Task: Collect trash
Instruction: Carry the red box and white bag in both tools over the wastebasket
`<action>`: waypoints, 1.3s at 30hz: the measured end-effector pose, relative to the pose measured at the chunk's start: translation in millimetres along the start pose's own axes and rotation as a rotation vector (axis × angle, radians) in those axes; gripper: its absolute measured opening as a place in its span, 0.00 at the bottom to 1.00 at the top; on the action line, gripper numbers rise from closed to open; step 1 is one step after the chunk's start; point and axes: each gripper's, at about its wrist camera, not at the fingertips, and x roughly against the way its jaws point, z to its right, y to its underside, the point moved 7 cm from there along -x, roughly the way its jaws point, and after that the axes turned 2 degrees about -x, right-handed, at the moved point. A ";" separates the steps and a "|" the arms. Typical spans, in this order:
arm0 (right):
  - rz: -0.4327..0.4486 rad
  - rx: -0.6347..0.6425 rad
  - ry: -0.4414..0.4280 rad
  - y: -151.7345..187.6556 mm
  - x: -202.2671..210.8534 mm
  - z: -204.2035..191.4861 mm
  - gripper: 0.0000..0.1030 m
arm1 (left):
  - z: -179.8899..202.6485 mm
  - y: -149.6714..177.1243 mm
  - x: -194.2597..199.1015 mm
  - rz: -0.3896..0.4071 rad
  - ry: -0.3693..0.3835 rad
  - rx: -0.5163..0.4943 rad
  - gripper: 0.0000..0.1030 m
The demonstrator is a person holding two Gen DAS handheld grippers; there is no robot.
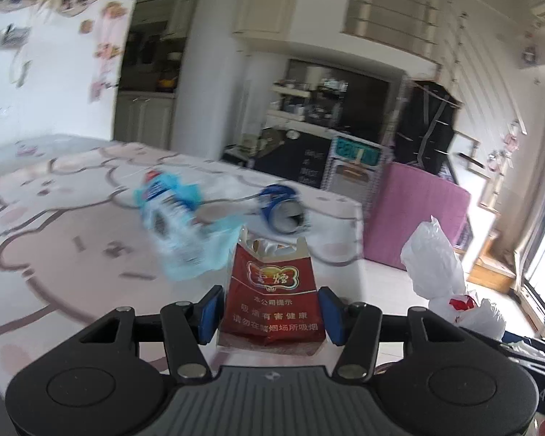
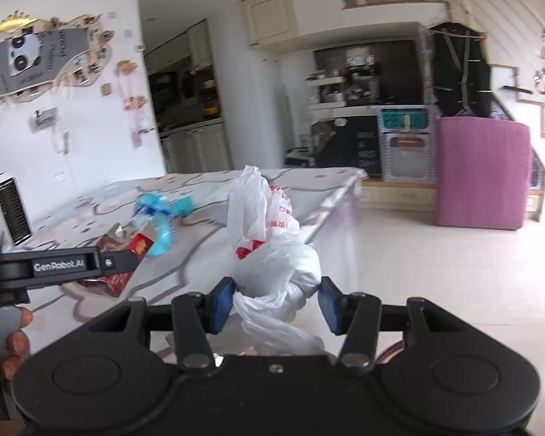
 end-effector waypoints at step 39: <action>-0.356 -0.319 0.387 93.6 -50.7 242.0 0.50 | 225.8 175.9 -191.3 -0.618 0.302 -0.195 0.54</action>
